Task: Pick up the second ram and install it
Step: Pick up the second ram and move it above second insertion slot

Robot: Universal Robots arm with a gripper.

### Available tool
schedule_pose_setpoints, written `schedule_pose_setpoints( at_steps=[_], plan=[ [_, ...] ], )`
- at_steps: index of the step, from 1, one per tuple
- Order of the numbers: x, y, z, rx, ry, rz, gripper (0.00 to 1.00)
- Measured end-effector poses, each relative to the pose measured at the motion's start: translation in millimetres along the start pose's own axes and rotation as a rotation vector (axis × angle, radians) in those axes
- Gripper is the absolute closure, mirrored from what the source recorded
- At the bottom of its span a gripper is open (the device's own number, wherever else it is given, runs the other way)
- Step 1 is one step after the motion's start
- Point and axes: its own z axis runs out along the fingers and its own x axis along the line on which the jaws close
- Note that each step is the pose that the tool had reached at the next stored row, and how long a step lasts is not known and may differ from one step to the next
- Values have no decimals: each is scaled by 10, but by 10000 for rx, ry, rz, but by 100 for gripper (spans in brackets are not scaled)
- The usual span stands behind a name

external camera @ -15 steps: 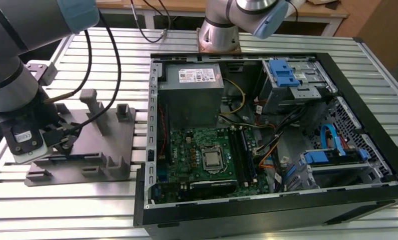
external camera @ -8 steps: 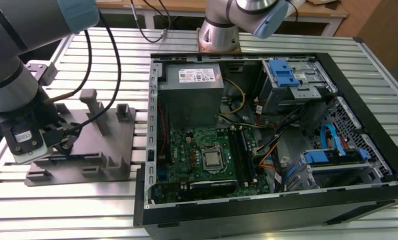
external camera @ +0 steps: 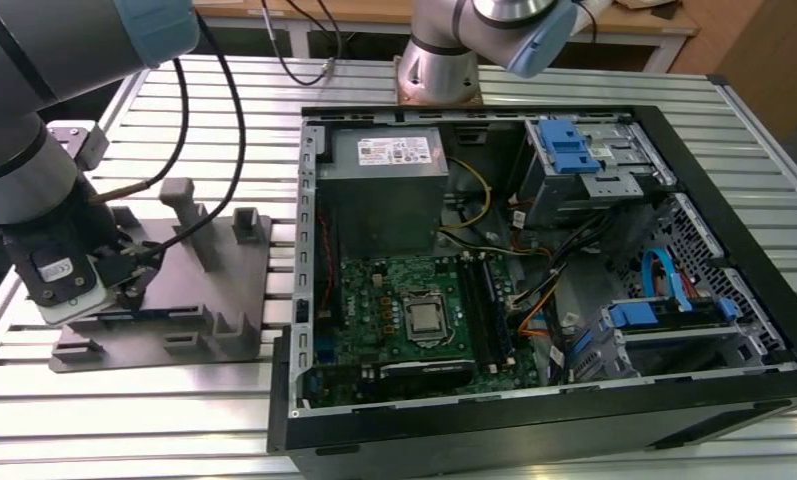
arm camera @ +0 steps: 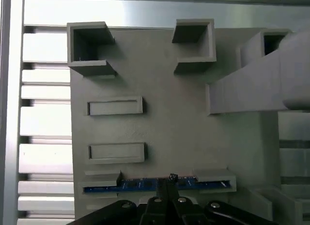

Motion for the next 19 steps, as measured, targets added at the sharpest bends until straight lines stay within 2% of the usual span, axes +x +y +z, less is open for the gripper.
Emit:
schedule_pose_setpoints(
  at_steps=[19],
  plan=[
    [0,0,4,-73,103,-3454,89]
  ],
)
